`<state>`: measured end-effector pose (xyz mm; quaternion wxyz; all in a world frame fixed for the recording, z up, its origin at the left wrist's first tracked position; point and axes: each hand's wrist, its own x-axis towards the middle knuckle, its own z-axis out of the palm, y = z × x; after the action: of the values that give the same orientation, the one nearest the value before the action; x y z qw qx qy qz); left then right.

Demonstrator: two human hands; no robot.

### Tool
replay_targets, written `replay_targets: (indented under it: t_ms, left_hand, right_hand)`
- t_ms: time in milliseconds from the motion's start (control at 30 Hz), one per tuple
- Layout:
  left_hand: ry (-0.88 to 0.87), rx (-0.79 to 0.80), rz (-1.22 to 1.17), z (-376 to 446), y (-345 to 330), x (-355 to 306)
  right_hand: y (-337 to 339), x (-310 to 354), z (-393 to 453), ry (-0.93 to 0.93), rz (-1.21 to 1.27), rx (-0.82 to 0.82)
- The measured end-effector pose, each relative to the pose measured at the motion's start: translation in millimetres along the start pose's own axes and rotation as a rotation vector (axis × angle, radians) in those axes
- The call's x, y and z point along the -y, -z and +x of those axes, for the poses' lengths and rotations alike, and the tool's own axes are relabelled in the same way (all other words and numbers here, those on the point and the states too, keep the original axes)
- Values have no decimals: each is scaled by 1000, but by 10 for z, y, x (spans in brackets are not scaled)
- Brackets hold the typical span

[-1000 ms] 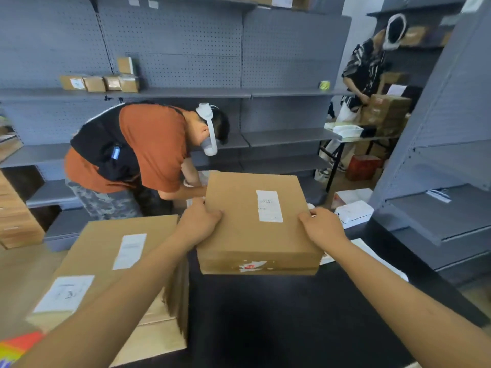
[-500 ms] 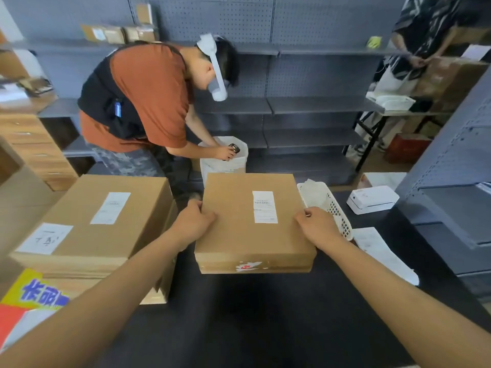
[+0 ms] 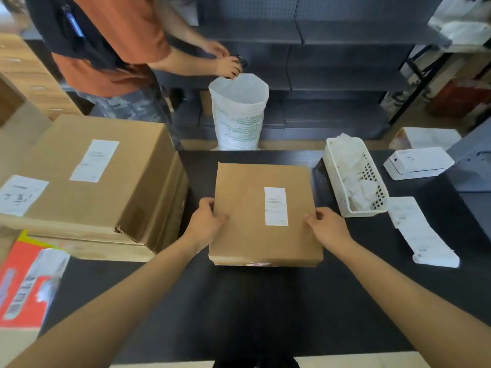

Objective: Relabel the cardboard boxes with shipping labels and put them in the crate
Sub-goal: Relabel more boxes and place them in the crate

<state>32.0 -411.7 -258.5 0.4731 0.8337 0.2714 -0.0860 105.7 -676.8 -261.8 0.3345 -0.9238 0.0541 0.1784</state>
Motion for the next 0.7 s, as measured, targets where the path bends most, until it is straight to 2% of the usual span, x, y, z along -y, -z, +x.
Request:
replay_targets:
  t_ms: [267, 600, 667, 700]
  left_hand:
    - [107, 41, -19, 22, -393, 264]
    - [70, 40, -98, 8, -458, 397]
    - [70, 42, -58, 15, -453, 390]
    - [69, 46, -30, 21, -447, 386]
  right_hand:
    - [-208, -324, 188, -71, -19, 82]
    - [-188, -478, 195, -42, 99, 150]
    - [-167, -468, 170, 29, -4, 92]
    - [-146, -459, 153, 124, -119, 44]
